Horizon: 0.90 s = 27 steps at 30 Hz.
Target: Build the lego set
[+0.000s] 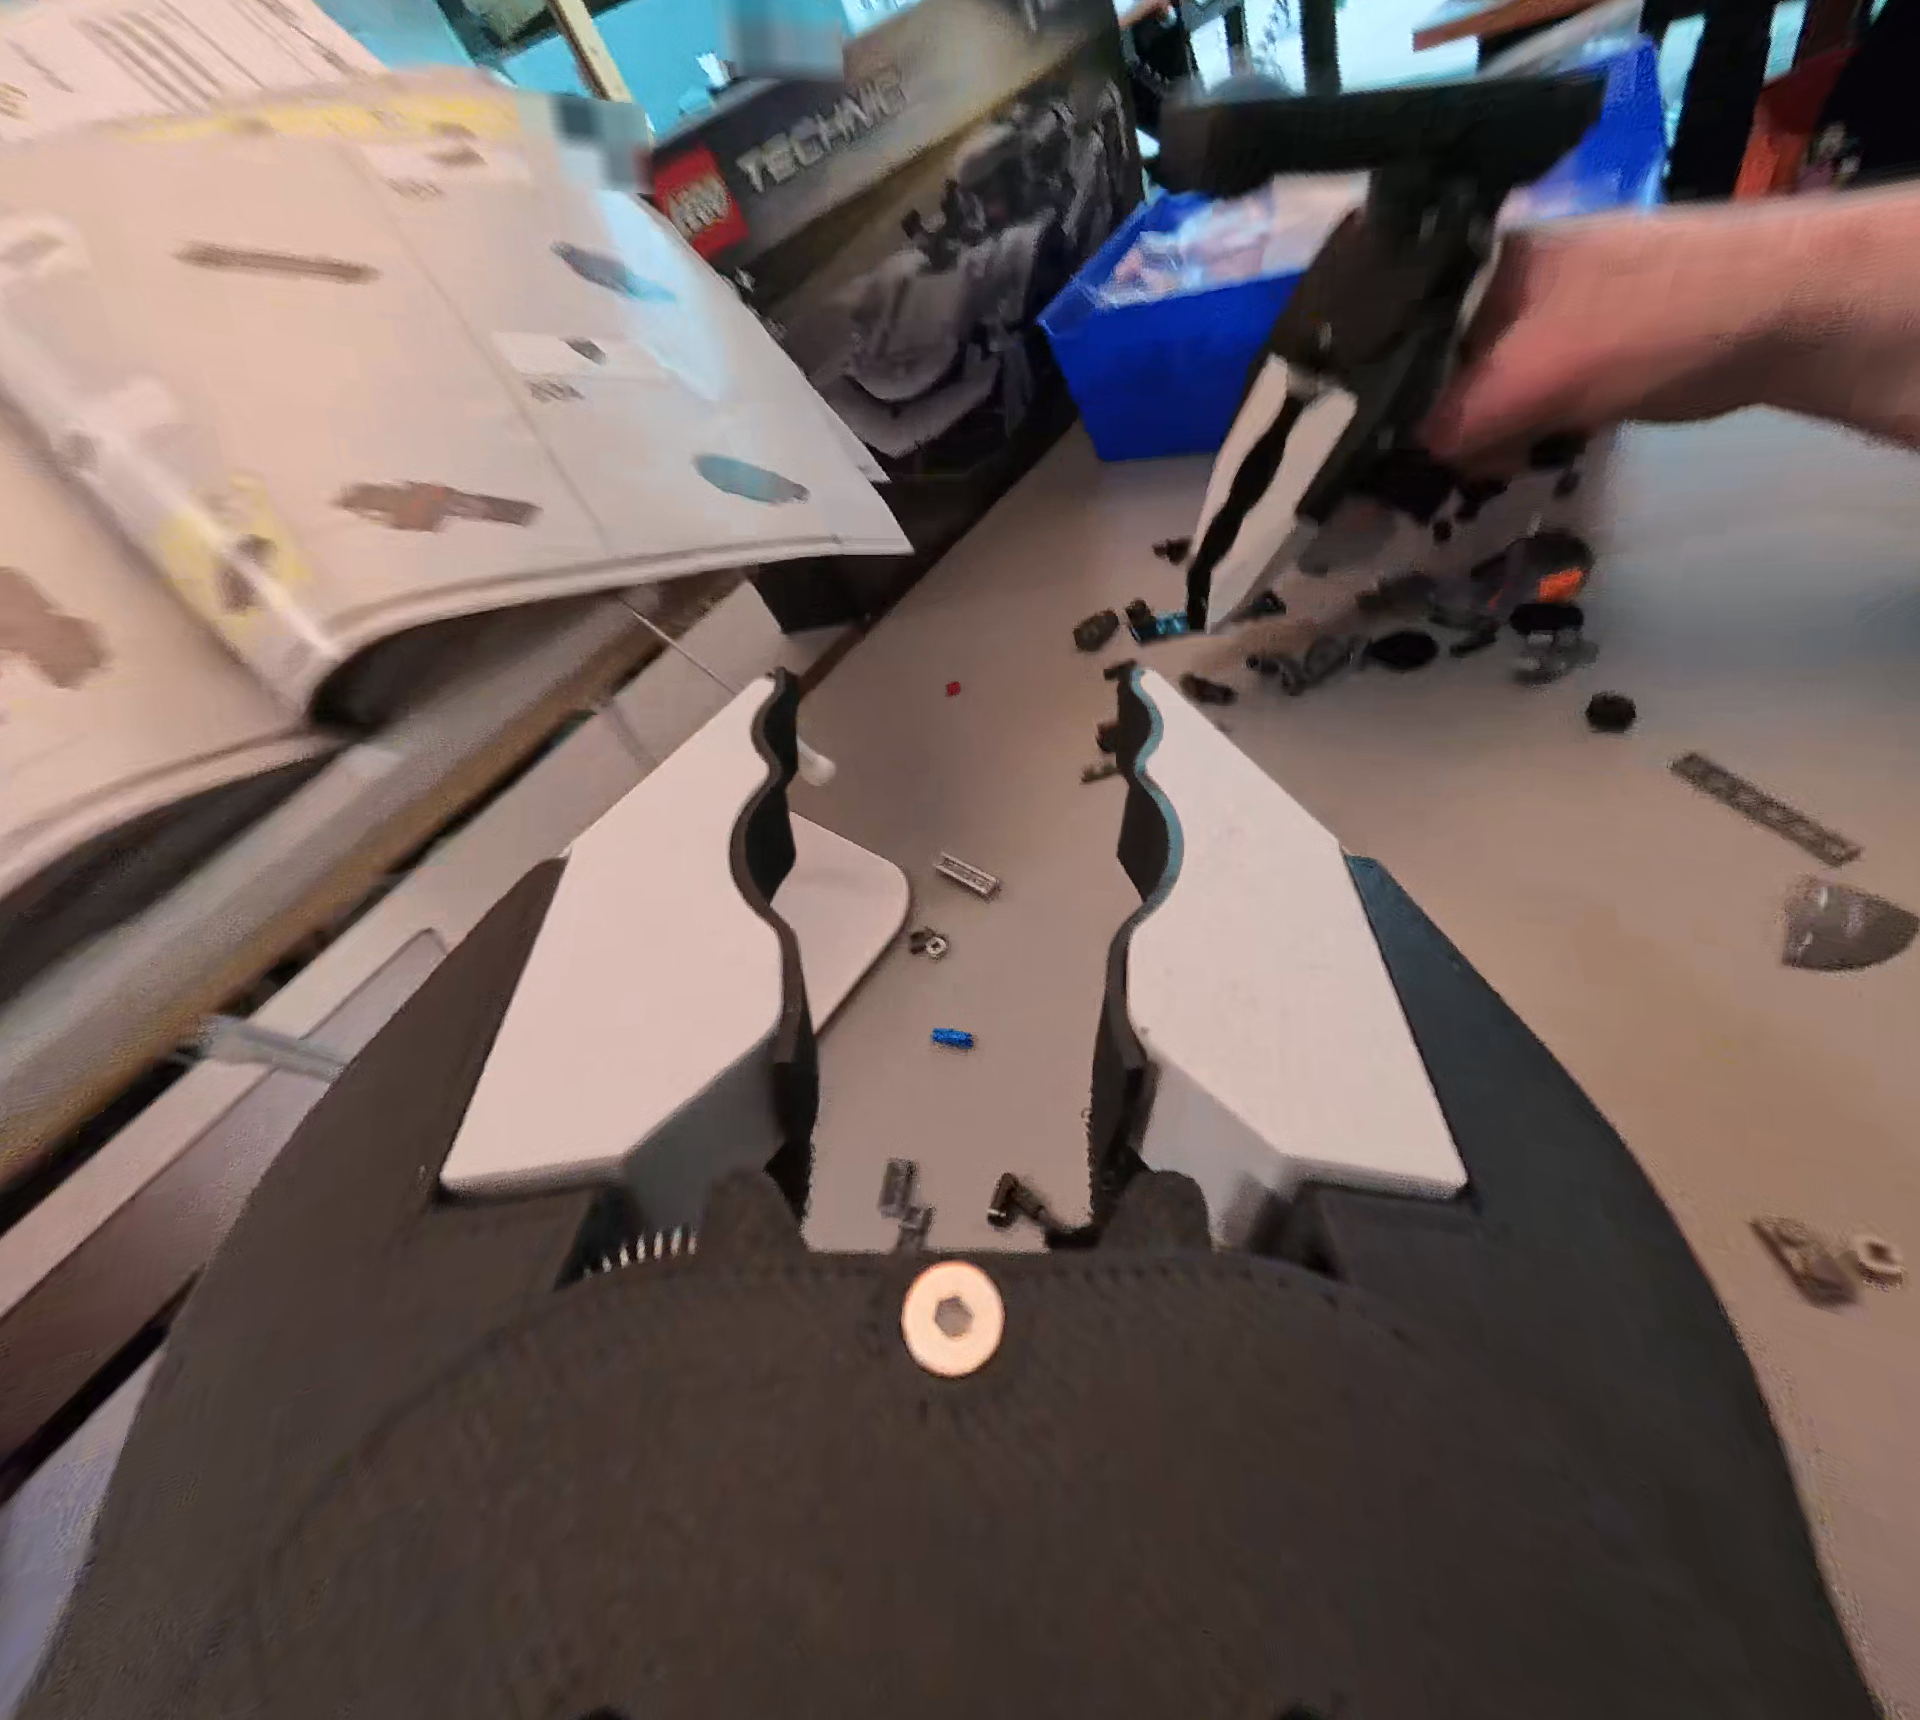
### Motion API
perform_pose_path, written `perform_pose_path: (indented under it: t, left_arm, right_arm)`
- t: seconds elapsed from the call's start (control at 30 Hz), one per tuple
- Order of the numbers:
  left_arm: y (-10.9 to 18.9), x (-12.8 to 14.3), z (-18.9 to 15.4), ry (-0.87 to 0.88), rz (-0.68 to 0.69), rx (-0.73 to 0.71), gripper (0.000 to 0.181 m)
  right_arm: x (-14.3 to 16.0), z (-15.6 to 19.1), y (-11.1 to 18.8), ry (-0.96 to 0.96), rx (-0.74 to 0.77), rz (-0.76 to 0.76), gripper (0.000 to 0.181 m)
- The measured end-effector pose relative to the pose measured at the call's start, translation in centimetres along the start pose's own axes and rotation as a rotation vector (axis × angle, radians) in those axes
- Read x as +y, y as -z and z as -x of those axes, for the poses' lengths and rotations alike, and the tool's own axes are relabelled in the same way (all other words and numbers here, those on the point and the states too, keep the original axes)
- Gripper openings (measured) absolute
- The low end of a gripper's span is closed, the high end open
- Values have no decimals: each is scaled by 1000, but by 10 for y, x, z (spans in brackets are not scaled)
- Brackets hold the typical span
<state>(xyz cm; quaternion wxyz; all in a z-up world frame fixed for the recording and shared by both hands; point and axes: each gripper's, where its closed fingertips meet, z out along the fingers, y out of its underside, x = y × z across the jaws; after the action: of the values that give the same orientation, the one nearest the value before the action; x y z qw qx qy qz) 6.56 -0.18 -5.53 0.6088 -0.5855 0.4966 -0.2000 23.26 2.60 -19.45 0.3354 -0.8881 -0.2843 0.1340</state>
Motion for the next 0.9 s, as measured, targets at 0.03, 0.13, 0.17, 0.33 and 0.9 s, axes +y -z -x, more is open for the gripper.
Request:
perform_pose_path:
  t: [0.03, 0.13, 0.17, 0.33, 0.9]
  left_arm:
    - [-8, 13, -10, -3, 14, 27, 58]
    - [-17, 29, -29, -100, 61, 72, 60]
    - [-18, 29, -31, -156, 58, 65, 57]
    - [-24, 34, -55, -372, 99, 79, 53]
    - [-16, 39, -79, -270, 123, 247, 8]
  right_arm:
    - [-7, 7, 4, 7, -36, -41, 13]
    - [-22, 40, 15, 27, -191, -120, 14]
    - [-29, 52, 19, 40, -239, -143, 14]
    - [-45, 116, 21, 162, -441, -163, 14]
    - [-70, 171, 22, 114, -690, -263, 16]
